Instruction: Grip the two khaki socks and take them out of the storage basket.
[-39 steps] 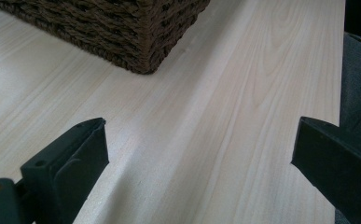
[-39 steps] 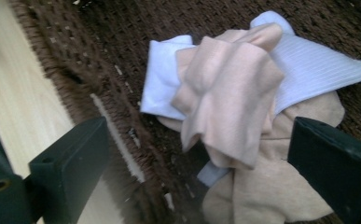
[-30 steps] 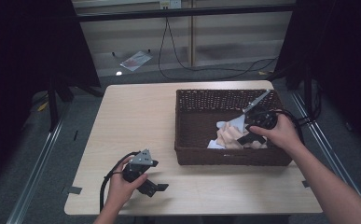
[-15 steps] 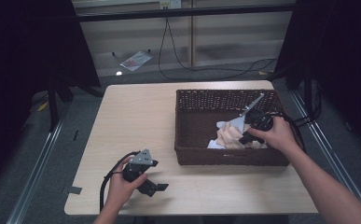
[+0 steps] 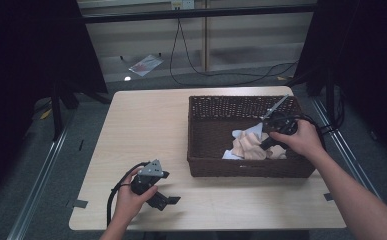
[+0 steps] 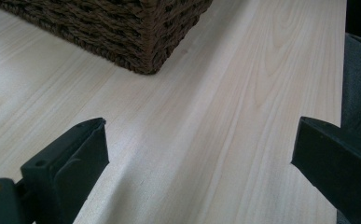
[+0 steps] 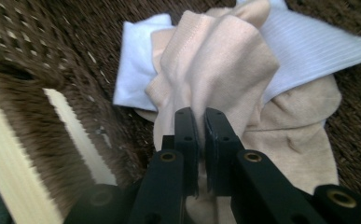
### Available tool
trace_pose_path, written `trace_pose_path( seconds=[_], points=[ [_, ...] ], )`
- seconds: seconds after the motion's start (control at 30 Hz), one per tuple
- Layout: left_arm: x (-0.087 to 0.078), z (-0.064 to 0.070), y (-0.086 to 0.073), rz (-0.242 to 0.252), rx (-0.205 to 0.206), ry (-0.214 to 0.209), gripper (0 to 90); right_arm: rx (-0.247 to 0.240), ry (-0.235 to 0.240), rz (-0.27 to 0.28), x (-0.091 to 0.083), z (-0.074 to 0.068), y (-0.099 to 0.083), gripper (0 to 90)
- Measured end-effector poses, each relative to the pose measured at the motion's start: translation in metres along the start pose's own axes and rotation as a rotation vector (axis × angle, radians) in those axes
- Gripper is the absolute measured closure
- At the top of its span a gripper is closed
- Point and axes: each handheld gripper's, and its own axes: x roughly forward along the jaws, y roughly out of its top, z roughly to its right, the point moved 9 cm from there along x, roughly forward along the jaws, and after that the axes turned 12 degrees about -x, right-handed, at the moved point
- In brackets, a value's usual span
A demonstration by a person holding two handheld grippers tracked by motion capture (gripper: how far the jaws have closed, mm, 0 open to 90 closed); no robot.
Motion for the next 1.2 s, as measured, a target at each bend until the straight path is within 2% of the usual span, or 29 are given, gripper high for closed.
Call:
trace_pose_path(
  seconds=[0.27, 0.63, 0.77, 0.87, 1.1, 1.2],
  points=[
    [0.0, 0.0, 0.0, 0.0, 0.001, 0.0, 3.3, 0.015, 0.005, 0.036, -0.025, 0.0, 0.005, 85.3],
    [0.0, 0.0, -0.001, -0.008, 0.002, 0.002, 3.3, 0.005, 0.005, 0.046, -0.045, 0.002, 0.007, 85.2],
    [0.0, -0.001, 0.0, -0.003, 0.001, 0.002, 3.3, -0.002, 0.014, 0.055, -0.054, -0.001, 0.009, 85.2],
    [0.0, 0.0, 0.0, 0.001, -0.001, 0.0, 3.3, -0.027, 0.025, 0.057, -0.062, -0.009, 0.011, 85.2],
    [0.0, 0.0, 0.0, 0.005, -0.006, -0.003, 3.3, -0.044, 0.048, 0.074, -0.075, -0.02, 0.013, 85.2],
    [0.0, 0.0, 0.0, 0.007, -0.007, -0.004, 3.3, -0.066, 0.053, 0.078, -0.08, -0.023, 0.012, 85.1]
  ],
)
